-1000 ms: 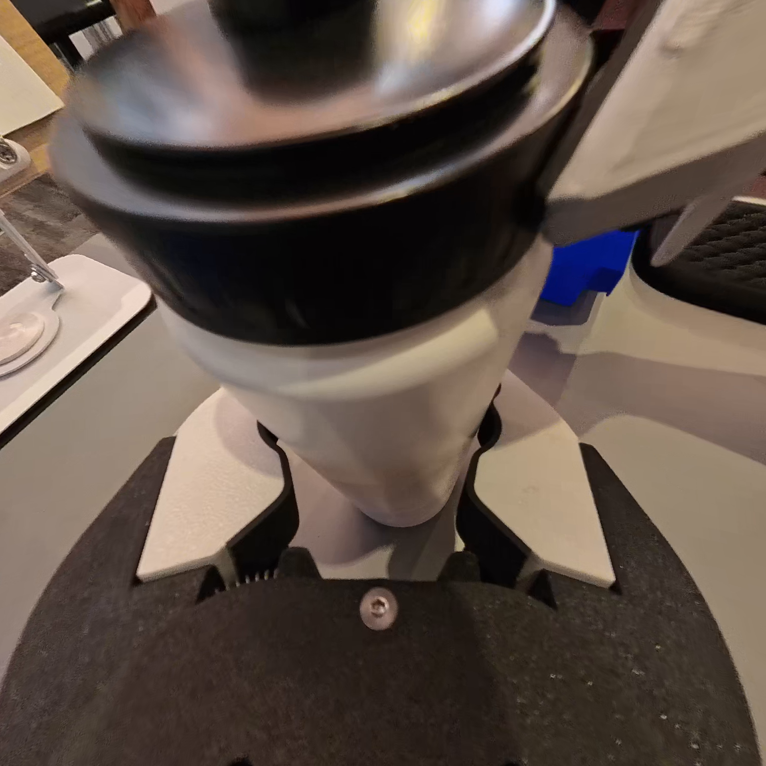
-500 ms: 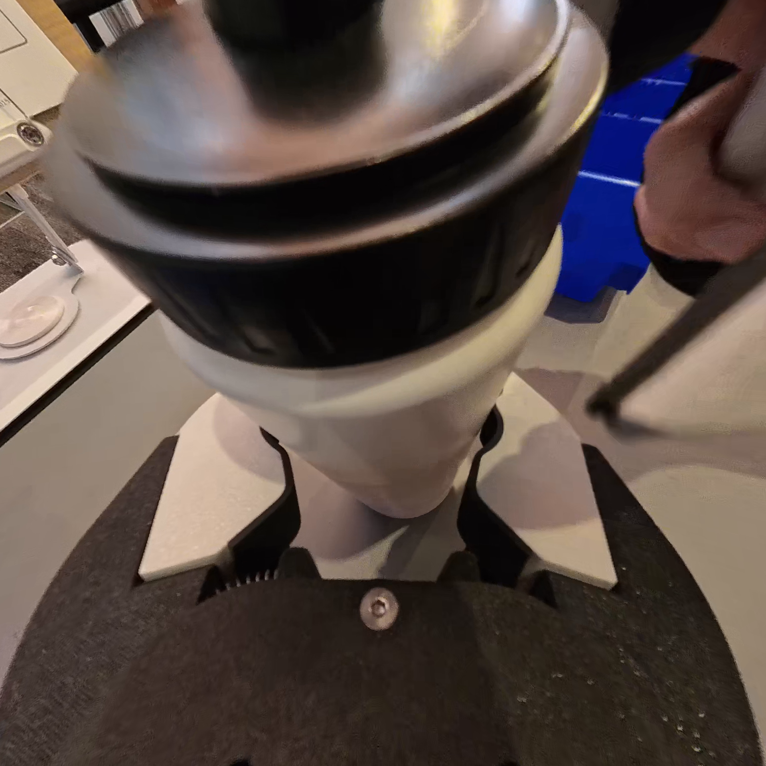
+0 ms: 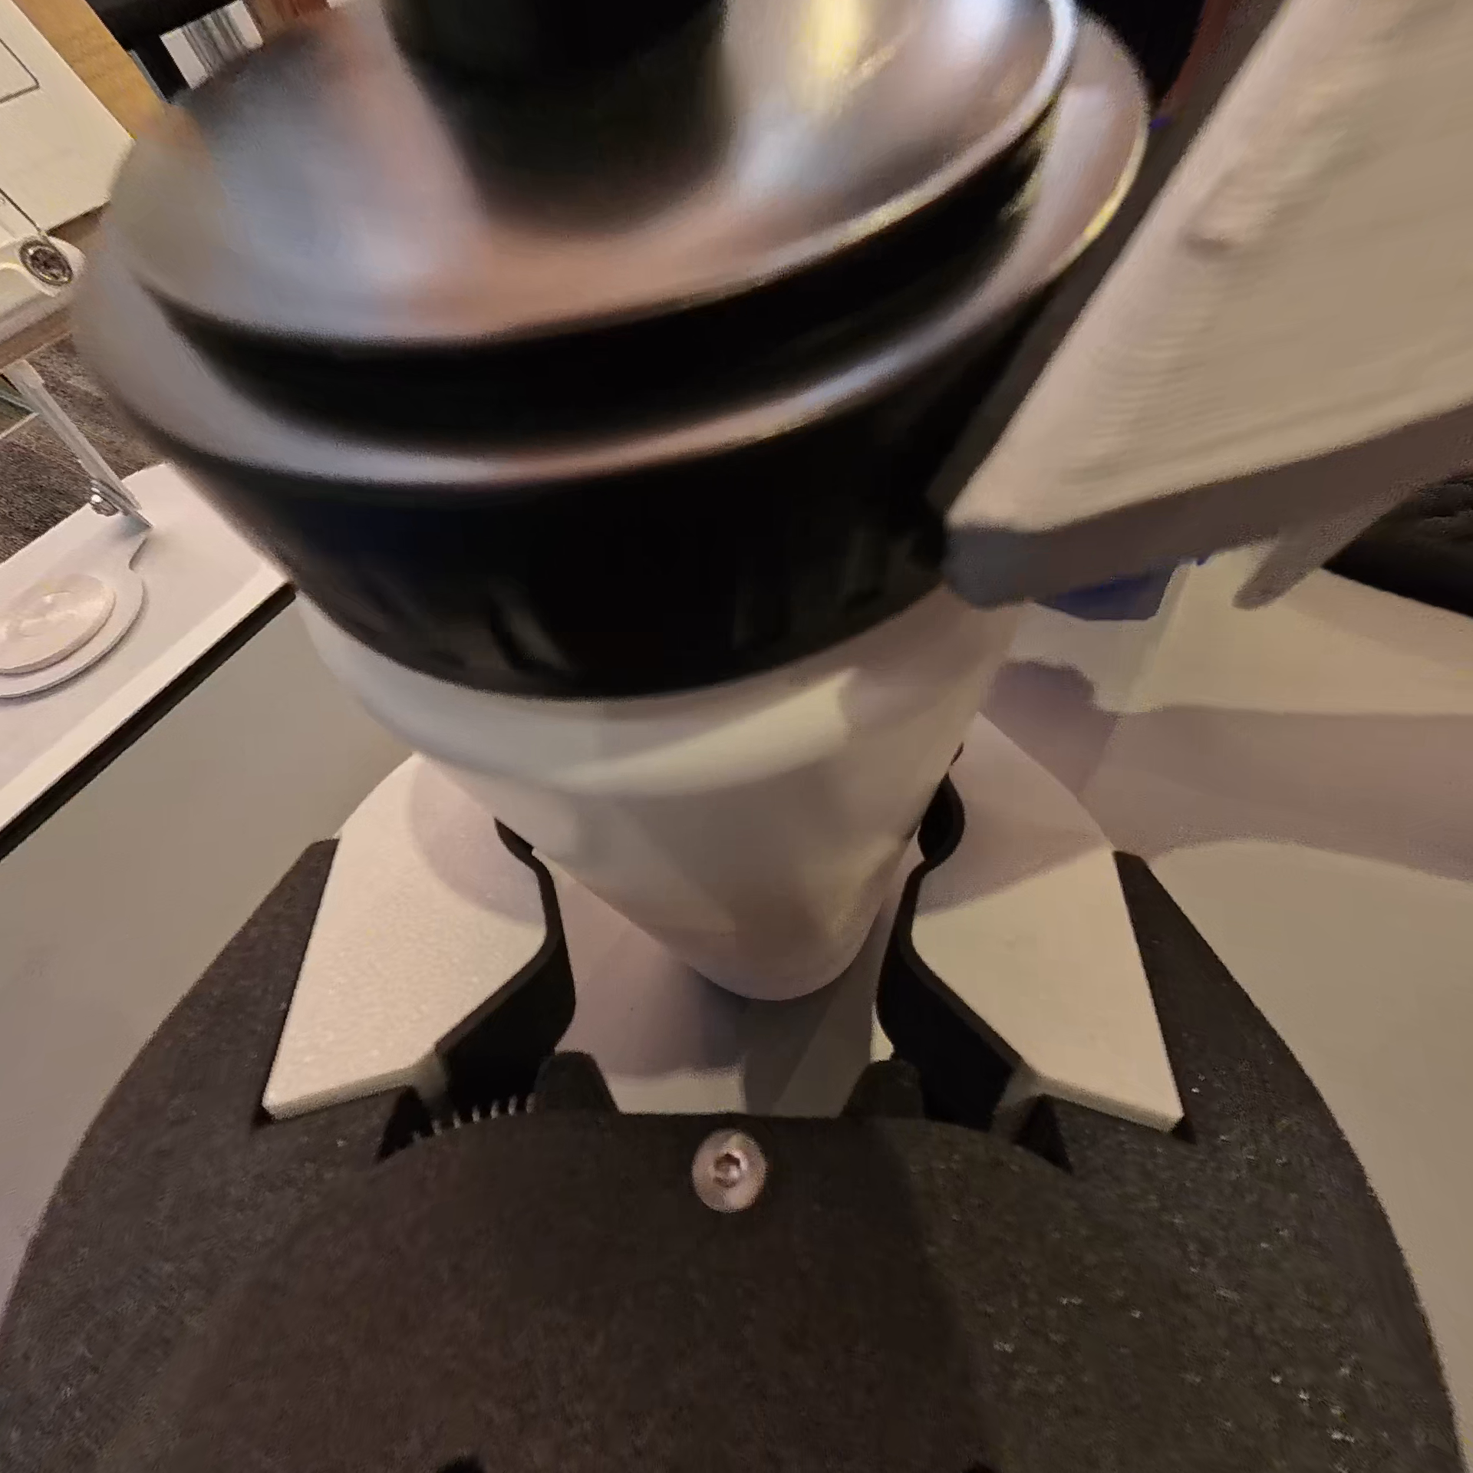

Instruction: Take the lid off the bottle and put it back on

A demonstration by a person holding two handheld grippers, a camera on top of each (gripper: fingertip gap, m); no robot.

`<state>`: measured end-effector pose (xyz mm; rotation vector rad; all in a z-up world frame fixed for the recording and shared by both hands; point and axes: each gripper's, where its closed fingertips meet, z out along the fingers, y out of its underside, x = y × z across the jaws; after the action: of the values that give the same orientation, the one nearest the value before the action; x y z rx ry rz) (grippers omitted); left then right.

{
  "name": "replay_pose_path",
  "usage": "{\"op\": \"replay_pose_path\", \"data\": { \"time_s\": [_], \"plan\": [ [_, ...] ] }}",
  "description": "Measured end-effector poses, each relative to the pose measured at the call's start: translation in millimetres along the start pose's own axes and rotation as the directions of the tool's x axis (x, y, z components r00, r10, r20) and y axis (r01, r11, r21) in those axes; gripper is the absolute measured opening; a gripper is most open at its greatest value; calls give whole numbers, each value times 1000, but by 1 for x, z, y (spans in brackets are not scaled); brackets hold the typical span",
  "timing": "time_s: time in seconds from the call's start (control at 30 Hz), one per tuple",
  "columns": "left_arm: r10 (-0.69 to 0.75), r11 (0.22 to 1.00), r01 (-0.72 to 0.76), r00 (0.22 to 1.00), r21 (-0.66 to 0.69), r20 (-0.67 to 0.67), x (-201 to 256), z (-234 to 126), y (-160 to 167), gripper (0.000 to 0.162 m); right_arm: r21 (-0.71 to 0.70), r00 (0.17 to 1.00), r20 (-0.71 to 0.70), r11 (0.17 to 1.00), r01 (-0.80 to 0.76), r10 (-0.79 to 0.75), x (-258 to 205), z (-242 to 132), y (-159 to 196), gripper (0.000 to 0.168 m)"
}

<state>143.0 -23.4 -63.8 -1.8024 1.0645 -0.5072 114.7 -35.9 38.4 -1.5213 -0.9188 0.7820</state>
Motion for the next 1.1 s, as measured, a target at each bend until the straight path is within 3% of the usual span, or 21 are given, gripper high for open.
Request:
{"op": "replay_pose_path", "data": {
  "time_s": [0.2,0.3,0.4,0.5,0.73,0.8,0.93,1.1],
  "plan": [
    [-8,1000,8,1000,0,15,-2,0,0,96,71,937,-349,997,-5,29,2,0,-1,68],
    [-14,1000,14,1000,-1,17,-2,-1,1,96,72,905,-425,997,30,4,2,2,0,69],
    [-13,1000,13,1000,-2,16,-2,-2,1,96,50,925,-375,996,79,-54,-1,3,1,70],
    [3,1000,-3,1000,-7,8,-1,-2,1,96,51,979,-195,996,73,-61,-8,0,-1,80],
    [13,1000,-13,1000,-4,-18,5,-1,0,97,-18,991,115,998,67,-64,-6,-6,-4,76],
    [14,1000,-14,1000,-1,-23,6,0,0,97,-28,989,119,996,88,-84,-4,-4,-4,69],
    [15,1000,-15,1000,-3,-21,6,0,0,96,-49,994,80,996,74,-70,-3,-5,-3,69],
    [1,1000,-1,1000,-9,0,3,-1,1,96,-14,980,-185,998,67,-68,-1,-3,-5,69]
  ]
}}
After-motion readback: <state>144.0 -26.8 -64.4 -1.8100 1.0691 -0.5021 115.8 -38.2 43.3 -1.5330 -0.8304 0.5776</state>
